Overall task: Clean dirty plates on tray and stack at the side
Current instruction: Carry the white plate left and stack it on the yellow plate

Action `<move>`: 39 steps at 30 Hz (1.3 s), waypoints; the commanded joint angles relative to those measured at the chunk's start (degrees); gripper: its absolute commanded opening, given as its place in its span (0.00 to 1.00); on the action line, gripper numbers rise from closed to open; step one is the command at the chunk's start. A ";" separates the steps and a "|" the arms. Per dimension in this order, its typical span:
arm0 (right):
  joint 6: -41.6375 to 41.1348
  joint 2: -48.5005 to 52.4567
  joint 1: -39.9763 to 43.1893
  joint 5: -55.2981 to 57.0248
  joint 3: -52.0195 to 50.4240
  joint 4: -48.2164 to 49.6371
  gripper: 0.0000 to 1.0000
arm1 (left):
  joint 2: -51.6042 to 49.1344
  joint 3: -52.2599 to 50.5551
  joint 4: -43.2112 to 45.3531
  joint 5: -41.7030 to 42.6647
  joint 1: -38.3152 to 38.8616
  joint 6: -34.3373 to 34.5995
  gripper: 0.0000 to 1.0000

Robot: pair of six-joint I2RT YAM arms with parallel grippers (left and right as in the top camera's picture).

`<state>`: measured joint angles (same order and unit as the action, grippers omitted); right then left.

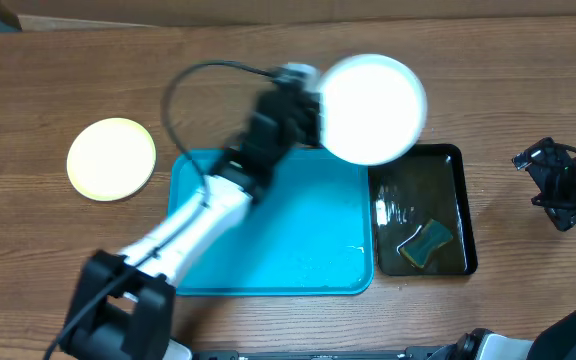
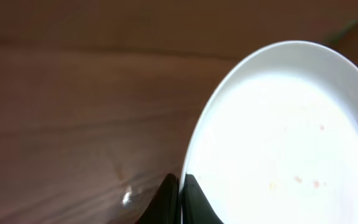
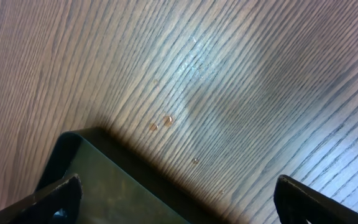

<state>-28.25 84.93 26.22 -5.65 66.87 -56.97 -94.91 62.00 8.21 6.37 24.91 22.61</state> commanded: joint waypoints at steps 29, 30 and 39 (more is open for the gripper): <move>0.20 -0.04 0.11 0.46 1.07 0.31 1.00 | -0.24 -0.22 -32.17 -0.17 -61.96 9.14 0.04; 0.20 -0.04 0.11 0.46 1.07 0.31 1.00 | -0.24 -0.39 -31.85 -1.11 -61.96 9.11 0.04; 0.20 -0.04 0.11 0.46 1.07 0.33 1.00 | -0.24 -0.46 -31.30 -1.42 -61.83 9.14 0.04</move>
<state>-28.25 84.93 26.22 -5.58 66.87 -56.95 -94.91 62.17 -23.55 6.28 -37.12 31.40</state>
